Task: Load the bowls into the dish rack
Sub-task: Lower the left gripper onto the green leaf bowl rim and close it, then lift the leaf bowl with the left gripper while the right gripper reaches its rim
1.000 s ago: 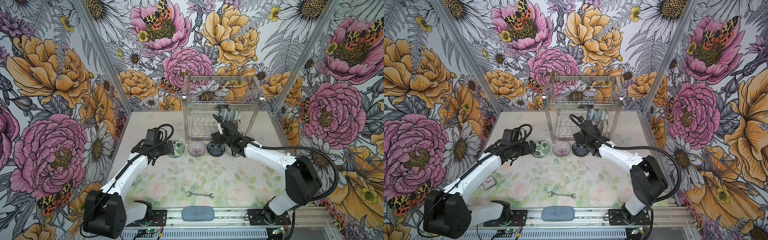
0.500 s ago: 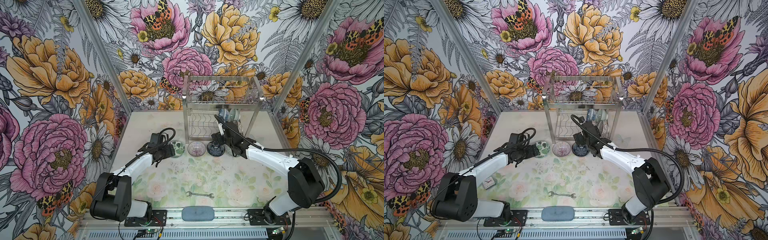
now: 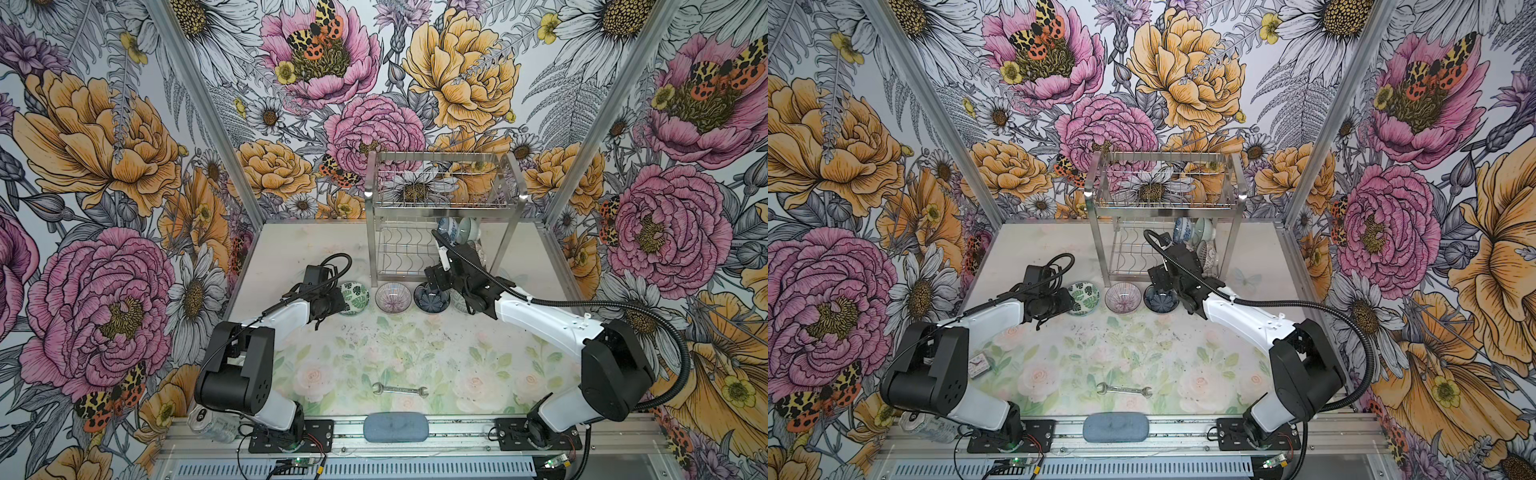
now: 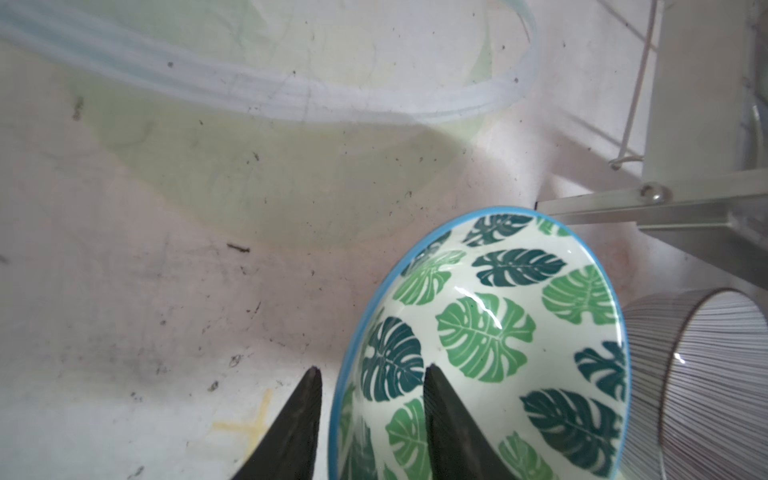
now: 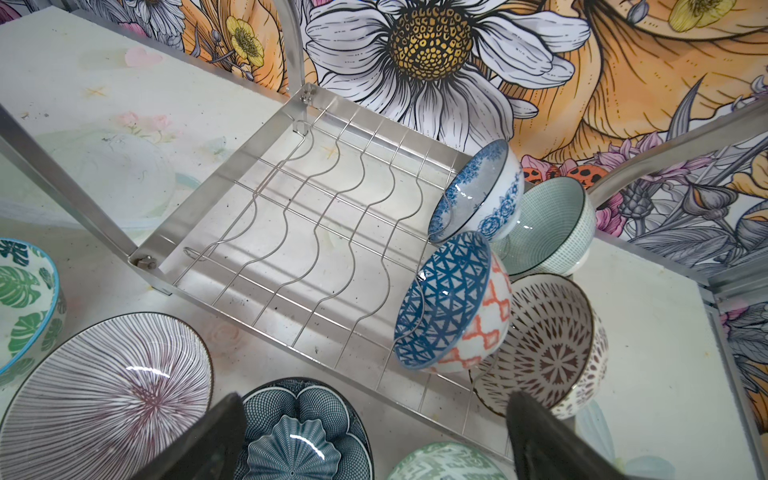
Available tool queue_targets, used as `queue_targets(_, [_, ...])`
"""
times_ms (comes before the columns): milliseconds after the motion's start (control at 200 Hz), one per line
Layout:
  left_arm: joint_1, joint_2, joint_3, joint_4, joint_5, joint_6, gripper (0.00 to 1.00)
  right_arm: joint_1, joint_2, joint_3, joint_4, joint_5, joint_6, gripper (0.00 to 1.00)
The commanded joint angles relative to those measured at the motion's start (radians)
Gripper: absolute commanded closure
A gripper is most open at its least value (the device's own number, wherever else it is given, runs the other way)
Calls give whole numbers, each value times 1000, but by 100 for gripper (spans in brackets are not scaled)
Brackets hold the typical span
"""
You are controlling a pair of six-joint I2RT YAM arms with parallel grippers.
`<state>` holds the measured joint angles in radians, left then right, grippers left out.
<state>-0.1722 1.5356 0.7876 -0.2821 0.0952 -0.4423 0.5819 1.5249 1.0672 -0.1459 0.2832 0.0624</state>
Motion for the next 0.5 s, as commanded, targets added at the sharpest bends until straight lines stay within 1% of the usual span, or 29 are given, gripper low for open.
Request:
queue_targets(0, [9,13,36,43,12,2,66,2,-25,-9,-1,13,4,0])
queue_targets(145, [11,7,52,12,-8,-8,86,0,-28,-10,-3,14,5,0])
queue_targets(250, [10,-31,50,-23,-42,-9,100,-1,-31,-9,-5,15,3,0])
queue_targets(490, [10,-199,37,-109,-141,8,100,-4,-35,5,-14,-7,-3,0])
